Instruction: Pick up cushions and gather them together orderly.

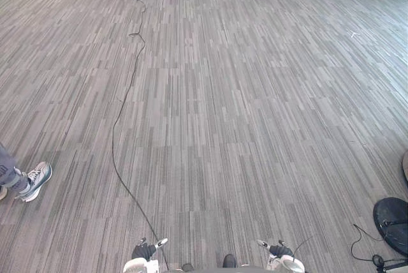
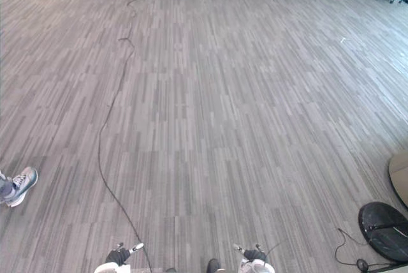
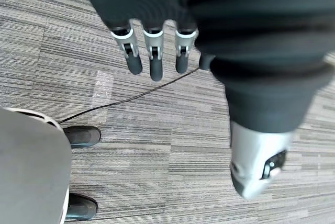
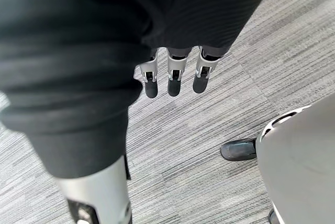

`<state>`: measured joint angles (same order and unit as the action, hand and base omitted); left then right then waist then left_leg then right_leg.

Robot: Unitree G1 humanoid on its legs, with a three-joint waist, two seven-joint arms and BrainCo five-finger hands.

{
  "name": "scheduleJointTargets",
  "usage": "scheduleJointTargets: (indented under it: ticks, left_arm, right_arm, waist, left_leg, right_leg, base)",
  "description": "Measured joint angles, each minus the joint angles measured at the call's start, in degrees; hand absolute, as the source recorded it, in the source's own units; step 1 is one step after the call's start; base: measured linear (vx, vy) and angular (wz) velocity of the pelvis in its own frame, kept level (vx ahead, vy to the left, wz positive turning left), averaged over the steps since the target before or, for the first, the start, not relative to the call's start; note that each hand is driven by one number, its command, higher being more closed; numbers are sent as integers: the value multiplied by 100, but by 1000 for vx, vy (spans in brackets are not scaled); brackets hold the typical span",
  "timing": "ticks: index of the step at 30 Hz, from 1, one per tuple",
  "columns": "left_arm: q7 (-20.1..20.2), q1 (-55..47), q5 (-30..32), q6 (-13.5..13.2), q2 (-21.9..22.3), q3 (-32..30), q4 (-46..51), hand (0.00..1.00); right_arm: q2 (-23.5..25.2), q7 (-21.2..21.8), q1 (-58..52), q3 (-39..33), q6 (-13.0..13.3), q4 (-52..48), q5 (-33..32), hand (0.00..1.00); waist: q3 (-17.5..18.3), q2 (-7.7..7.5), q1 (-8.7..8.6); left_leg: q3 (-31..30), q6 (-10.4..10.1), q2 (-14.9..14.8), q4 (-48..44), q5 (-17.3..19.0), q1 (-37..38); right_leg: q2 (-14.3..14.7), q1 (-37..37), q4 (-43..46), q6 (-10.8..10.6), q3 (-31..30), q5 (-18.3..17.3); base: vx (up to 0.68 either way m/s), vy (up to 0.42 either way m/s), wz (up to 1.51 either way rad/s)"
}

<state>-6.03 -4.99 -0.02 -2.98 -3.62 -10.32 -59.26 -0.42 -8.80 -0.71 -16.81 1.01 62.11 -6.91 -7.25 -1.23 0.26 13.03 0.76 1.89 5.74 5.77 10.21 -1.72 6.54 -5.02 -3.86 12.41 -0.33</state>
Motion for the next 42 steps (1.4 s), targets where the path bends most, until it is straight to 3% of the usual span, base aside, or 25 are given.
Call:
scheduleJointTargets:
  ticks: [8, 10, 12, 14, 15, 16, 18, 20, 22, 23, 24, 25, 26, 28, 29, 30, 31, 32, 33, 34, 35, 38, 40, 41, 42]
  left_arm:
    - [8, 35, 0, 33, -12, 34, 0, 0]
    - [8, 107, -5, 68, -22, 25, 0, 0]
    - [10, 214, -9, 78, -2, 16, 28, 0]
    - [20, 238, -12, 82, 2, -3, 64, 0]
    - [35, 253, -14, 78, 101, -229, 254, 0]
    - [31, 289, -22, 75, 159, -360, 363, 0]
    - [11, 332, -21, 74, 158, -375, 407, 0]
    - [5, 383, -24, 61, 153, -325, 436, 0]
    - [0, 454, -34, 17, 159, -323, 543, 0]
    - [-7, 454, -32, -11, 171, -314, 580, 0]
    - [-22, 451, -110, -67, 163, -246, 595, 0]
    - [-26, 454, -135, -71, 137, -222, 597, 0]
    - [-36, 491, -122, -86, 77, -215, 641, 0]
    - [-40, 502, -124, -82, -16, -224, 636, 0]
    - [-49, 506, -116, -60, -71, -205, 591, 0]
    - [-80, 562, -87, -1, -152, -84, 473, 0]
    - [-94, 586, -53, 34, -168, -58, 417, 0]
    - [-125, 597, -2, 117, -190, 28, 267, 0]
    - [-135, 578, -6, 131, -152, 27, 229, 0]
    - [-138, 588, -8, 129, -132, 26, 235, 0]
    - [-141, 562, -22, 124, -99, 24, 223, 0]
    - [-134, 660, -65, 112, -42, 18, 135, 0]
    - [-119, 714, -78, 103, 8, 34, 21, 0]
    - [-115, 676, -77, 107, -9, 56, -18, 0]
    - [-103, 642, -72, 109, -7, 73, -59, 0]
  right_arm:
    - [1, 22, -40, -1, 7, -5, -100, 0]
    - [-2, 22, -38, -3, 16, -7, -145, 0]
    - [-31, 22, -36, -1, 38, -35, -217, 0]
    - [-14, 20, -47, -5, 55, -58, -223, 0]
    - [-27, 11, -69, 4, 67, -105, -267, 0]
    - [-53, -15, -62, 25, 67, -189, -281, 0]
    - [-66, -66, -61, 60, 66, -268, -320, 0]
    - [-74, -85, 11, 123, 71, -266, -321, 0]
    - [-56, -108, 103, 136, 70, -263, -316, 0]
    - [-59, -114, 118, 140, 69, -263, -315, 0]
    - [-95, -125, 87, 140, 69, -215, -313, 0]
    - [-72, -127, 93, 144, 68, -198, -312, 0]
    - [61, -121, 127, 143, 63, -222, -294, 0]
    - [211, -114, 107, 135, 61, -248, -195, 0]
    - [258, -110, 88, 134, 49, -239, -184, 0]
    - [256, -105, 88, 133, 48, -289, -173, 0]
    - [250, -103, 89, 134, 54, -310, -168, 0]
    - [233, -99, 80, 144, 68, -398, -144, 0]
    - [220, -92, 65, 153, 72, -504, -100, 0]
    - [214, -85, 67, 158, 83, -522, -79, 0]
    - [183, -79, 92, 178, 140, -569, -29, 0]
    - [75, -57, 184, 180, 179, -634, 29, 0]
    - [-60, -8, 250, 148, 183, -505, -7, 0]
    - [-94, -13, 290, 158, 179, -486, 32, 0]
    - [-159, -11, 248, 156, 158, -440, 31, 0]
  waist:
    - [-22, -30, 0]
    - [-97, -54, 2]
    - [-230, 30, 46]
    - [-245, 58, 23]
    - [-289, 96, 31]
    - [-414, 120, 50]
    - [-435, 152, 82]
    - [-445, 133, 150]
    - [-472, 83, 252]
    - [-467, 75, 288]
    - [-459, 60, 338]
    - [-451, 12, 339]
    - [-416, -111, 336]
    - [-370, -268, 349]
    - [-370, -350, 362]
    - [-417, -381, 316]
    - [-429, -385, 305]
    - [-478, -329, 275]
    - [-503, -298, 257]
    - [-511, -283, 248]
    - [-530, -243, 228]
    - [-640, -182, 169]
    - [-721, -91, 19]
    - [-736, -133, -48]
    - [-730, -162, -119]
  left_leg:
    - [-144, -23, 3, -101, 22, -167]
    - [-185, -111, -46, -523, 301, -422]
    - [-107, -222, -338, -1992, 1018, -1065]
    - [146, -303, -519, -2879, 1163, -1443]
    - [458, -280, -904, -4446, 1096, -2130]
    - [586, -250, -1204, -5272, 1143, -2473]
    - [720, -227, -1504, -5427, 1331, -2827]
    - [722, -215, -1502, -4934, 1308, -3065]
    - [724, -257, -1350, -3903, 911, -3481]
    - [726, -314, -1275, -3414, 646, -3558]
    - [704, -257, -1195, -3048, -50, -3567]
    - [702, -132, -1138, -3138, -150, -3593]
    - [785, -9, -1027, -3470, 257, -3676]
    - [914, 132, -999, -3716, 582, -3645]
    - [1002, 200, -951, -3752, 794, -3418]
    - [1053, 254, -886, -3696, 1017, -2985]
    - [1064, 244, -870, -3650, 1083, -2831]
    - [1094, 232, -807, -3400, 1185, -2265]
    - [1147, 205, -766, -3006, 1217, -1684]
    - [1159, 197, -751, -2843, 1222, -1489]
    - [1200, 182, -731, -2472, 1221, -1056]
    - [1303, 87, -722, -1966, 1255, -378]
    - [1262, 20, -671, -1482, 1217, 84]
    - [1194, -37, -580, -1297, 1186, 220]
    - [1013, -221, -465, -1133, 1237, 498]
  right_leg:
    - [-22, -38, 39, 133, 179, -121]
    - [-47, -144, 220, 172, 261, -278]
    - [15, -231, 500, 281, 276, -567]
    - [34, -263, 604, 314, 298, -686]
    - [61, -181, 641, 384, 355, -780]
    - [91, -14, 633, 430, 363, -860]
    - [18, 194, 657, 419, 359, -984]
    - [-153, 267, 657, 329, 328, -1048]
    - [-511, 370, 622, 100, 321, -1207]
    - [-615, 404, 615, 9, 320, -1269]
    - [-740, 526, 540, -193, 292, -1406]
    - [-787, 570, 537, -166, 285, -1462]
    - [-983, 580, 699, -36, 291, -1446]
    - [-1213, 277, 1399, -256, 221, -1253]
    - [-1390, -22, 2288, -404, 61, -1139]
    - [-1556, -537, 3816, -509, -249, -808]
    - [-1569, -708, 4338, -492, -324, -770]
    - [-1567, -1148, 5665, -424, -393, -796]
    - [-1495, -1509, 6386, -244, -234, -918]
    - [-1484, -1644, 6509, -174, -93, -973]
    - [-1413, -2014, 6519, -33, 279, -1149]
    - [-1199, -2711, 5500, 96, 923, -1370]
    - [-738, -3032, 3547, 99, 1064, -973]
    - [-589, -3058, 2817, 82, 936, -613]
    - [-471, -3060, 2257, 217, 724, -168]
  base:
    - [-59, -27, 10]
    - [-10, -47, 22]
    - [23, -52, 6]
    - [69, -31, 14]
    - [163, -4, 18]
    - [180, 15, 10]
    - [240, 86, -2]
    - [299, 164, -10]
    - [377, 262, -7]
    - [430, 321, -8]
    - [370, 289, -8]
    - [508, 358, -5]
    - [560, 343, -3]
    - [617, 367, -12]
    - [662, 369, -24]
    - [559, 268, -24]
    - [553, 233, -22]
    - [512, 123, -25]
    - [493, 103, -27]
    - [562, 106, -23]
    - [445, 68, -9]
    - [438, 25, -5]
    - [552, -13, 19]
    - [541, -67, 59]
    - [692, -122, 86]
